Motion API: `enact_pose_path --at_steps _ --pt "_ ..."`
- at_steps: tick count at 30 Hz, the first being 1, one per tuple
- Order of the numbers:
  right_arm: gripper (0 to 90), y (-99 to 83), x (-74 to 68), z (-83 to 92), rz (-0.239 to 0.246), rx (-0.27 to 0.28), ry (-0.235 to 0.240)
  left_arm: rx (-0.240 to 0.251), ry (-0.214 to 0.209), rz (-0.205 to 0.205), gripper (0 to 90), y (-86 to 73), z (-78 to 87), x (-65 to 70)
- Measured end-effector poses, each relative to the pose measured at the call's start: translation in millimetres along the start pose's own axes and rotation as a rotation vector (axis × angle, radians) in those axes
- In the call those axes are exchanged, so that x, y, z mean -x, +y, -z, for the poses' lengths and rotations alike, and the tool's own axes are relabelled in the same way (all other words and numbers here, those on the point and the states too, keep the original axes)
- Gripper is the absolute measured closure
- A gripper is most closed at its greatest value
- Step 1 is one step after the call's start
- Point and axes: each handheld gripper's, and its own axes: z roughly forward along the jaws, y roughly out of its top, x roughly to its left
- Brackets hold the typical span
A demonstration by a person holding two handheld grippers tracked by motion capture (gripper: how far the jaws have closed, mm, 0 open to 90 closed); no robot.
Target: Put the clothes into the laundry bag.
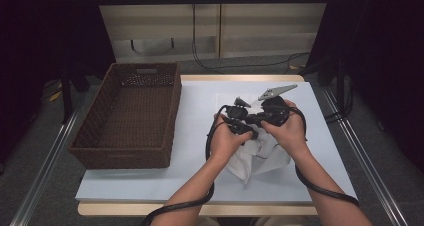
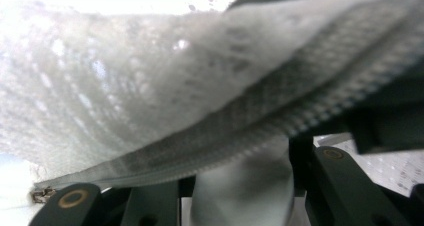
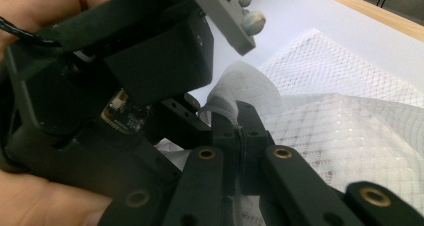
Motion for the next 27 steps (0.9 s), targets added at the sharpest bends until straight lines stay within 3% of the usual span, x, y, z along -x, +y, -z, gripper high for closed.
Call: enact_pose_path --at_steps 2,11,13,14,15,27 --pt "89.5 -0.2 0.2 -0.1 0.001 -0.001 0.003 0.007 0.006 0.012 62.2 -0.4 -1.3 0.6" --pt "89.5 -5.2 1.4 -2.3 -0.005 -0.012 -0.002 0.005 0.023 -0.023 60.8 -3.7 -8.5 -6.5" --pt "89.5 -5.5 1.7 -2.6 -0.003 -0.014 -0.006 0.015 0.025 -0.004 60.5 -4.4 -10.6 -5.9" --pt "89.5 -5.4 1.7 -2.7 -0.003 -0.014 -0.005 0.003 0.029 -0.027 60.2 -4.6 -10.1 -6.9" --pt "89.5 -5.3 1.5 -2.7 -0.003 -0.014 -0.005 0.008 0.032 -0.024 59.3 -4.9 -10.5 -6.7" --pt "89.5 -9.4 4.2 -3.6 -0.015 -0.018 -0.007 0.006 0.015 -0.034 50.0 -7.1 -10.7 -7.9"
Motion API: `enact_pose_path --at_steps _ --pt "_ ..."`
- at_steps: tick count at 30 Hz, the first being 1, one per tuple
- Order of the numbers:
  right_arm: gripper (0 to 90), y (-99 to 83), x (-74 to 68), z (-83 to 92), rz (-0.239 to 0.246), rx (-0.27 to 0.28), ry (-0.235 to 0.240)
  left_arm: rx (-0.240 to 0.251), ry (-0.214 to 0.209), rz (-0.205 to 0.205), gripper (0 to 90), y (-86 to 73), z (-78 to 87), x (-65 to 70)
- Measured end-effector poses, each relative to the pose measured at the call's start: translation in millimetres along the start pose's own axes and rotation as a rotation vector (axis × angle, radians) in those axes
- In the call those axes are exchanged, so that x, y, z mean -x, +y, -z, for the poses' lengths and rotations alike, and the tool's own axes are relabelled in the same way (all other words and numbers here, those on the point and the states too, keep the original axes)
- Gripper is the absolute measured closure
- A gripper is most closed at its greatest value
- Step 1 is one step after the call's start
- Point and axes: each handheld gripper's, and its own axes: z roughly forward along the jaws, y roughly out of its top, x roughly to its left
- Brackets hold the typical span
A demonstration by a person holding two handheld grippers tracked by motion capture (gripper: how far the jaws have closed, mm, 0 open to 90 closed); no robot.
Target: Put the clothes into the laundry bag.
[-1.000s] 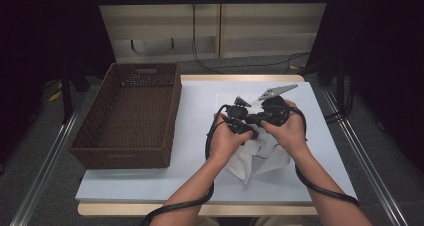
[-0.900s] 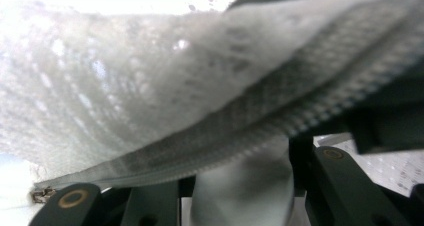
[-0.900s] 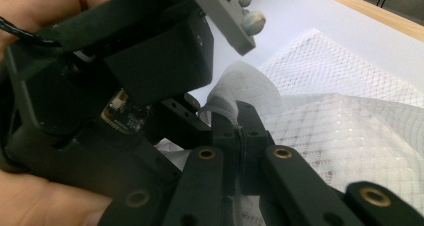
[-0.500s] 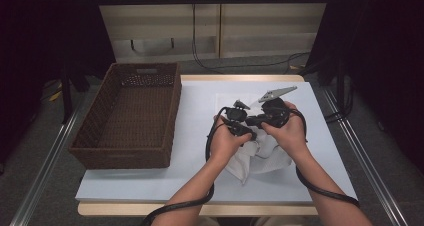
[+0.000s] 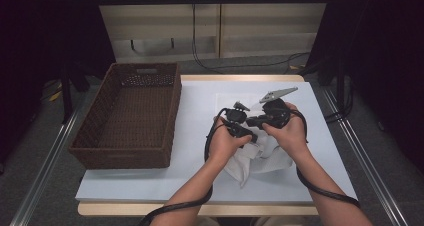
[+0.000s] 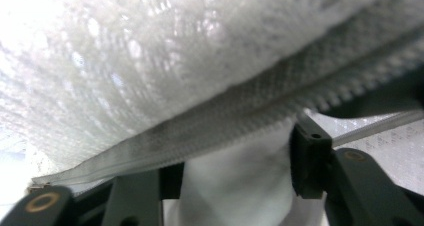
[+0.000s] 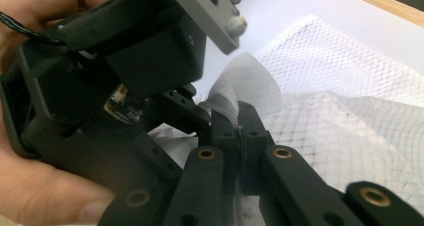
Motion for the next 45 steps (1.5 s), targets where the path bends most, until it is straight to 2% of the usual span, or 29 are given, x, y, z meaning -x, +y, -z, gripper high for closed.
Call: enact_pose_path --at_steps 2,3,5,7,8,9,11,12,14,17,20,22,27,28,29,30,34,35,38,40,45 --pt "89.5 -0.2 0.2 0.0 -0.002 -0.001 -0.002 0.002 -0.012 -0.004 47.7 0.4 1.0 0.6" --pt "89.5 -0.1 0.4 0.0 0.002 0.002 -0.001 -0.008 -0.015 -0.025 47.3 1.0 2.1 0.4" --pt "89.5 0.5 -0.1 0.7 -0.002 0.003 -0.004 -0.014 -0.009 -0.039 44.2 1.4 2.9 3.3" --pt "89.5 0.8 0.4 1.4 -0.004 0.002 0.000 -0.017 -0.024 -0.038 42.3 1.4 3.4 5.5" --pt "89.5 0.8 0.5 1.5 -0.005 0.003 0.000 -0.025 -0.020 -0.037 39.9 1.4 4.5 6.7" --pt "89.5 0.6 0.9 1.7 -0.004 0.004 -0.004 -0.024 -0.010 -0.058 38.4 1.3 5.1 7.0" --pt "89.5 -0.1 1.7 2.3 -0.004 0.001 -0.005 -0.044 -0.001 -0.066 34.5 0.4 6.9 7.3" --pt "89.5 -0.8 2.3 2.4 -0.007 0.003 0.002 -0.028 0.003 -0.049 32.3 -0.5 6.1 9.1" --pt "89.5 -1.7 2.4 2.4 -0.009 0.002 -0.009 -0.058 0.003 -0.097 27.8 -1.6 9.0 7.5" --pt "89.5 -2.5 4.2 3.0 -0.006 0.002 -0.011 -0.065 -0.008 -0.095 23.8 -4.3 11.4 8.5" --pt "89.5 -2.8 4.8 3.7 -0.013 0.001 -0.015 -0.079 -0.014 -0.113 20.7 -7.1 14.5 8.7" --pt "89.5 -2.9 5.2 4.2 -0.012 0.002 -0.008 -0.095 -0.005 -0.142 17.9 -9.2 16.7 8.1" --pt "89.5 -4.0 4.7 3.4 -0.015 0.001 -0.013 -0.089 0.010 -0.165 15.2 -13.4 23.2 8.6" --pt "89.5 -4.3 4.8 3.2 -0.014 0.000 -0.011 -0.107 0.006 -0.175 14.4 -13.7 24.4 7.4" --pt "89.5 -4.3 4.7 3.0 -0.014 0.000 -0.011 -0.098 -0.004 -0.157 13.8 -14.9 23.4 7.4" --pt "89.5 -4.3 4.5 3.1 -0.016 -0.002 -0.008 -0.101 -0.011 -0.157 13.3 -15.6 22.9 6.2" --pt "89.5 -4.0 3.8 2.4 -0.011 0.004 -0.007 -0.105 0.028 -0.150 12.6 -19.9 22.7 3.6" --pt "89.5 -4.1 4.0 2.5 -0.011 0.004 -0.004 -0.107 0.022 -0.156 12.5 -20.7 22.4 2.7" --pt "89.5 -4.7 3.9 2.2 -0.018 0.004 -0.012 -0.105 0.015 -0.136 12.4 -24.2 19.9 2.2" --pt "89.5 -5.4 4.1 2.2 -0.015 -0.001 -0.008 -0.111 0.016 -0.153 12.5 -26.6 18.2 1.8" --pt "89.5 -6.9 4.0 1.4 -0.019 -0.001 -0.009 -0.122 0.018 -0.159 12.0 -33.1 9.9 3.4"
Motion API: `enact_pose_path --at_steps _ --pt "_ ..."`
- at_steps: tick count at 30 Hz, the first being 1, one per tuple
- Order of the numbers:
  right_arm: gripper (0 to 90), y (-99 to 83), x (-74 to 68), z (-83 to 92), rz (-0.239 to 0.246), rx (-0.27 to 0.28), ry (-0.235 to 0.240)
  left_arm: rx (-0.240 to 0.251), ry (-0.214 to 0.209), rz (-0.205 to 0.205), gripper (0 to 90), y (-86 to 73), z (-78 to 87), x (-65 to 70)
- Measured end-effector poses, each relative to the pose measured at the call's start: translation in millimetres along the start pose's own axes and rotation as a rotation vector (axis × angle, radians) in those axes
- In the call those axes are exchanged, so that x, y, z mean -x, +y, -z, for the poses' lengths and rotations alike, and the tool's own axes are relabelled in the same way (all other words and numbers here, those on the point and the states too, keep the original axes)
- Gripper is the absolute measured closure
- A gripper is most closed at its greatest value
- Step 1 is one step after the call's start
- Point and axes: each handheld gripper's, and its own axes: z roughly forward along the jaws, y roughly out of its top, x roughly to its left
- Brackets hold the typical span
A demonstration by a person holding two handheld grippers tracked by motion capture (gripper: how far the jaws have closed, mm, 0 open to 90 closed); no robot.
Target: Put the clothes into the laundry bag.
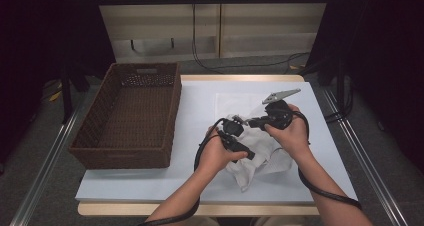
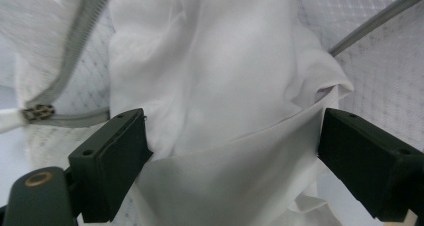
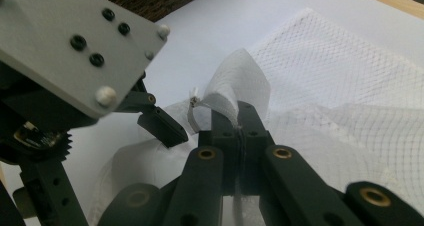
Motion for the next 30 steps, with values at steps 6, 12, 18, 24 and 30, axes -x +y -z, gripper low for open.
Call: enact_pose_path --at_steps 6,12,18,24,30 --pt "89.4 -1.1 0.6 0.2 0.002 -0.001 0.009 -0.007 0.015 -0.009 15.0 -3.7 -10.5 3.1" --pt "89.5 -1.7 1.4 -0.1 -0.003 -0.002 0.009 -0.017 0.040 -0.035 28.2 -6.9 -17.1 7.5" --pt "89.5 -1.8 0.9 -2.0 -0.007 -0.004 0.012 -0.047 0.098 -0.060 48.4 -10.5 -16.7 14.0" --pt "89.5 -0.7 -1.1 -6.1 -0.007 -0.003 0.020 -0.040 0.095 -0.004 60.8 -11.9 -16.9 17.6" --pt "89.4 0.0 -1.0 -5.2 -0.008 -0.001 0.015 -0.049 0.079 -0.006 68.3 -13.2 -14.7 14.9"
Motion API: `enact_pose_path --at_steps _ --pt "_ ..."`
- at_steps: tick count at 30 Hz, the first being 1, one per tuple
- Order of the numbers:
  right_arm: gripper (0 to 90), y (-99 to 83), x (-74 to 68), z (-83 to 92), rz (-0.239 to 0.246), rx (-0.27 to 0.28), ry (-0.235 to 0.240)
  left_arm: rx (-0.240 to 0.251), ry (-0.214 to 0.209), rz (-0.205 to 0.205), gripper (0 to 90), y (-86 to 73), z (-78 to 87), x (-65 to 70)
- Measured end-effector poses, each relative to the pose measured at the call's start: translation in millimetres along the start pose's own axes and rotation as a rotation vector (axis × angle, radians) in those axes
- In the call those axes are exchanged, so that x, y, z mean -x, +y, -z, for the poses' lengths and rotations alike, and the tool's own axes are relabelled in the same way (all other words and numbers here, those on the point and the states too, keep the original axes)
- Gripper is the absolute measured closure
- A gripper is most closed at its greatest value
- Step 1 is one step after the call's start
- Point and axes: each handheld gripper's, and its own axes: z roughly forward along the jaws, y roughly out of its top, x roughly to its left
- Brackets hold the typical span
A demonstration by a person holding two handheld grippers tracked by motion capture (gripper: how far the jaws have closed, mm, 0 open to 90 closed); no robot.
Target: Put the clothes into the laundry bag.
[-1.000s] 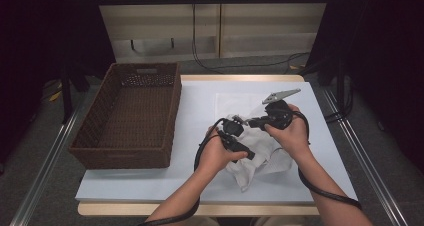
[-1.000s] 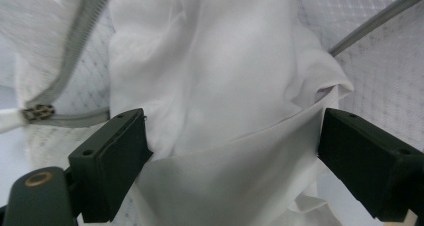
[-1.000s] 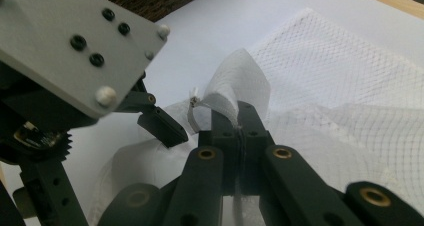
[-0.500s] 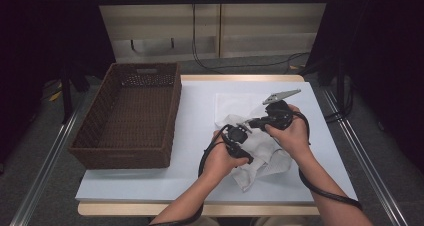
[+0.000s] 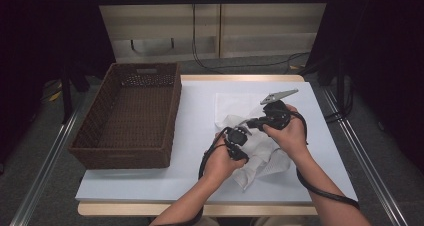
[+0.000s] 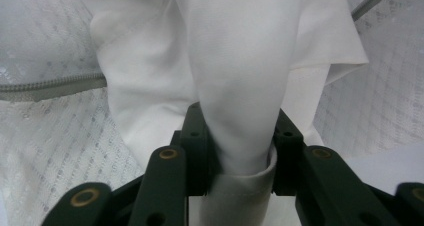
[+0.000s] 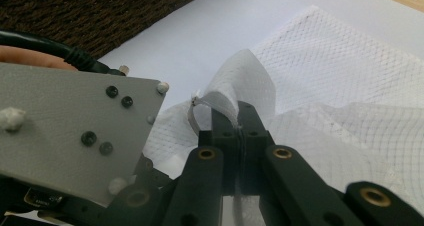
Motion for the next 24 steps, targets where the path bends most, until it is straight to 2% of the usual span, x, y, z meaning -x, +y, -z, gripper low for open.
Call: enact_pose_path --at_steps 3,4,6,10,11,12,13,15,16,18,19,21,24 --pt "89.5 -0.6 0.7 0.6 0.004 -0.001 -0.003 0.004 -0.016 0.007 70.9 -0.7 0.9 -0.7" --pt "89.5 -0.7 0.7 0.7 0.003 -0.005 -0.007 -0.015 -0.028 0.016 71.4 -0.4 2.4 -1.3" --pt "89.5 -1.2 1.0 0.7 -0.002 -0.005 -0.002 -0.004 -0.046 0.029 71.9 0.1 2.5 -2.9" --pt "89.4 -1.8 2.1 1.2 0.001 -0.001 -0.001 -0.007 -0.106 0.065 72.6 0.8 6.8 -7.0" --pt "89.5 -2.0 2.4 1.4 -0.002 0.000 -0.002 0.000 -0.115 0.084 72.6 0.9 7.6 -6.7" --pt "89.5 -2.0 2.5 1.7 -0.005 -0.002 -0.005 0.009 -0.134 0.084 72.7 0.7 8.2 -7.5" --pt "89.5 -1.9 2.9 2.2 -0.002 -0.002 -0.009 0.001 -0.138 0.082 72.8 1.2 9.8 -7.4" --pt "89.5 -1.3 3.0 2.8 -0.001 0.000 -0.005 0.016 -0.147 0.097 72.9 1.9 10.9 -5.5" --pt "89.5 -1.1 2.8 3.2 -0.002 0.002 -0.004 0.000 -0.151 0.090 73.0 2.9 13.2 -6.4" --pt "89.5 -0.5 2.3 4.1 -0.003 0.002 -0.008 0.012 -0.157 0.083 73.1 4.5 15.6 -7.4" --pt "89.5 -0.4 2.4 4.7 0.001 0.004 -0.007 0.018 -0.158 0.097 73.1 5.3 17.0 -6.3" --pt "89.5 -0.1 2.0 6.1 -0.003 0.003 -0.011 0.030 -0.163 0.099 73.2 7.1 19.8 -5.9" --pt "89.5 0.4 2.5 7.5 0.002 0.010 -0.009 0.031 -0.164 0.095 73.3 11.1 24.6 -6.3"
